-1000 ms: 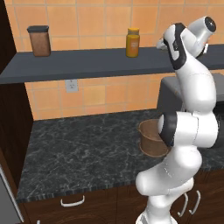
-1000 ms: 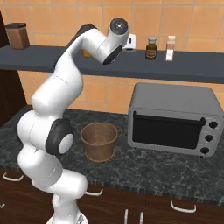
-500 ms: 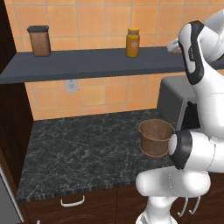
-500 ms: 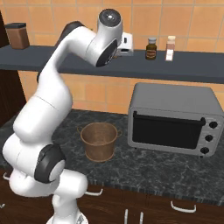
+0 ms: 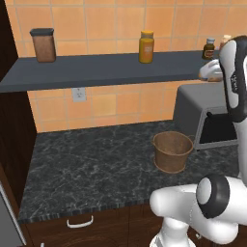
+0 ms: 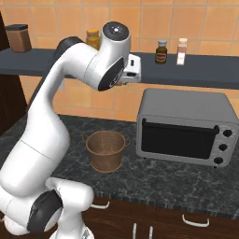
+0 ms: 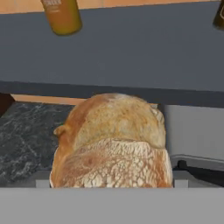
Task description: Open the cabinet, pick up the bread from the cabinet and place it in the basket. Then move the basket to the dining counter.
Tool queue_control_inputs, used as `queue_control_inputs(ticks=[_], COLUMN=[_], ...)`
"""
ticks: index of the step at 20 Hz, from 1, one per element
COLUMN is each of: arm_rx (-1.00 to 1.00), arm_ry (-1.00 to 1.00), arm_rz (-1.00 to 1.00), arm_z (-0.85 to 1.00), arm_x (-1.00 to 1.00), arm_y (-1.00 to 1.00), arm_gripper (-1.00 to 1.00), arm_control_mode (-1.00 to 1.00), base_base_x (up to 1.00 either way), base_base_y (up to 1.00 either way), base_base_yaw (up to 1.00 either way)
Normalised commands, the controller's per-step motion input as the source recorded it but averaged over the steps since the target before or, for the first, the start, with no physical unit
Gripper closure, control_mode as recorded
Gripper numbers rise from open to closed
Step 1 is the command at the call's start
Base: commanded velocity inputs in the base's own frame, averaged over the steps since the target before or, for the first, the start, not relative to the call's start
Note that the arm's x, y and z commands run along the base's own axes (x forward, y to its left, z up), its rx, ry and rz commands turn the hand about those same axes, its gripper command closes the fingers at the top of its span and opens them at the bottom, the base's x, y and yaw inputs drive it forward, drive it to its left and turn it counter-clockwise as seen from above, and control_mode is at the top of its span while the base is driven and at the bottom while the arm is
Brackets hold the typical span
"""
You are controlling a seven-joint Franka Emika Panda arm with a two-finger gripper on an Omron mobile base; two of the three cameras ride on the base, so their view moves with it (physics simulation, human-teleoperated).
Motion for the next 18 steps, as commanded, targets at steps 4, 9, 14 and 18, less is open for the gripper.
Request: queue_control_inputs(ticks=[4,9,14,18], arm_rx=[-0.03,-0.01,-0.01,-0.03], arm_ry=[0.30,0.17,0.03,0.01], arm_rz=[0.00,0.00,0.00,0.00], arm_z=[-1.00,-0.94,-0.68,-0.63], arm_x=[-0.78,-0.50,0.00,0.03], arm_y=[0.08,0.24,0.23,0.19], arm_gripper=[1.00,1.00,1.00,1.00], arm_control_mode=[-1.00,-1.00,-1.00,-1.00], base_base_x=[0.00,0.00,0.00,0.00], base_base_y=[0.00,0.00,0.00,0.00], base_base_yaw=[0.00,0.00,0.00,0.00])
